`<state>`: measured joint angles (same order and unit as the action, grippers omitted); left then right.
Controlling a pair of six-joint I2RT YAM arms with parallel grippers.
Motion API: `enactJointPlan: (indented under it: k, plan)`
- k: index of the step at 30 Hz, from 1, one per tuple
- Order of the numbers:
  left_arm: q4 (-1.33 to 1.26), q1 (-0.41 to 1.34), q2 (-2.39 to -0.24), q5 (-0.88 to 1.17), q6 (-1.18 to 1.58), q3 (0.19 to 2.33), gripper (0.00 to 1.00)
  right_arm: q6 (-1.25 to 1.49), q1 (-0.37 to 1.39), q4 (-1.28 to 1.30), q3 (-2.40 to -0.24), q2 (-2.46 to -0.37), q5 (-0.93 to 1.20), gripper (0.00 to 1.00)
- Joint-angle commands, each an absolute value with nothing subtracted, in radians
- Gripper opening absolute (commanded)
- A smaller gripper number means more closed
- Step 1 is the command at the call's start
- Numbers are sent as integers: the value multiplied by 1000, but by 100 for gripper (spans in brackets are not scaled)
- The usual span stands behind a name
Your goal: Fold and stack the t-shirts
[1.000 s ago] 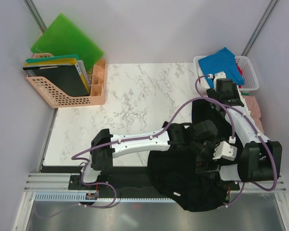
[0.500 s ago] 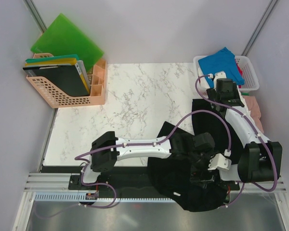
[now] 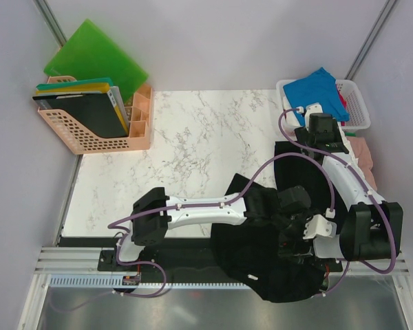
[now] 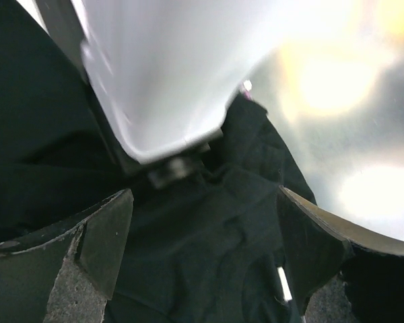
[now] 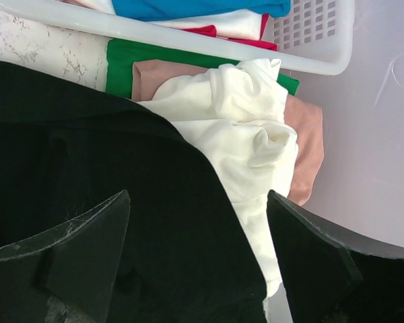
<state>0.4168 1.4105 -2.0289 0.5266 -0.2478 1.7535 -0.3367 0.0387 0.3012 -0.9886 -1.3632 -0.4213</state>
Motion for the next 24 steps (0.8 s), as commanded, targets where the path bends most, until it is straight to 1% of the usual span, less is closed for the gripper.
enactJointPlan:
  k: [1, 4, 9, 19, 24]
  plan:
    - [379, 1416, -2071, 511, -247, 1836, 93, -324, 34, 268, -989, -1362, -408, 89]
    - [388, 1414, -2106, 526, -242, 1871, 93, -336, 32, 265, -985, -1361, -413, 89]
    - [405, 1422, -2138, 551, -238, 1899, 90, -353, 21, 258, -980, -1355, -414, 89]
    - [407, 1424, -2059, 514, -288, 1747, 87, -334, 15, 247, -965, -1384, -387, 89]
    - [403, 1424, -2048, 514, -284, 1735, 86, -337, 15, 247, -968, -1381, -388, 89]
